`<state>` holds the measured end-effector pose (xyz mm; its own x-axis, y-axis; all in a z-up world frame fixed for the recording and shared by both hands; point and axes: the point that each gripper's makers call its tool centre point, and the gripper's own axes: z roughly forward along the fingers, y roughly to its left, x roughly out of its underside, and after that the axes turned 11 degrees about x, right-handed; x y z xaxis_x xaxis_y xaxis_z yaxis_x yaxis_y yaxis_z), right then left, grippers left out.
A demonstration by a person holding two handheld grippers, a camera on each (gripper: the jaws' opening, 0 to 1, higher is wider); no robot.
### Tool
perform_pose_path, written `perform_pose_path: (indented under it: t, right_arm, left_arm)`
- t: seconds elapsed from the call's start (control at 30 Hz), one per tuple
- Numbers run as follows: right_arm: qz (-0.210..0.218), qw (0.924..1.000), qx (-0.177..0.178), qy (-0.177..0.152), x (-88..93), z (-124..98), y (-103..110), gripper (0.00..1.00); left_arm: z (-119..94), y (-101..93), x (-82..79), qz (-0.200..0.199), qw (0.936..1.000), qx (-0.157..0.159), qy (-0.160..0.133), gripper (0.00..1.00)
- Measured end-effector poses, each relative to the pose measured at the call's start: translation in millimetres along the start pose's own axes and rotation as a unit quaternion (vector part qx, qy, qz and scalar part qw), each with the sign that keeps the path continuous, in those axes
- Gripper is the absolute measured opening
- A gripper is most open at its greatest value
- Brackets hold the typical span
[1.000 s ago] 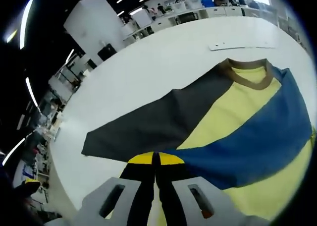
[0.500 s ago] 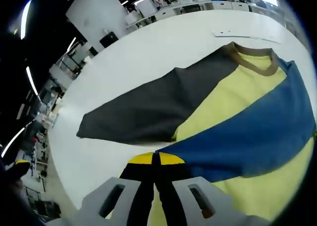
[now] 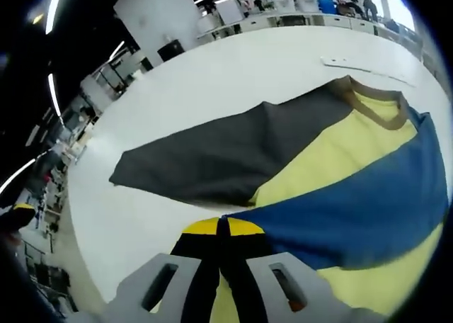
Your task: Fold the garment on the visible template until the final outline fits inside the template.
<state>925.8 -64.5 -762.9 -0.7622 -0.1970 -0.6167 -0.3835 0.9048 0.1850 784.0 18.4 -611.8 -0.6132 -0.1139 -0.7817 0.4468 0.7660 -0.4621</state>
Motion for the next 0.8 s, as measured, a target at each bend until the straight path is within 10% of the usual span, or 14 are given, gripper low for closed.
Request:
perform_pose_path:
  t: [0.8]
  right_arm:
    - [-0.097,0.9923,-0.034,-0.069,-23.8,-36,-11,0.21]
  left_arm:
    - [12,-26.2,0.2,0.012,0.9999,0.011,0.001,0.79]
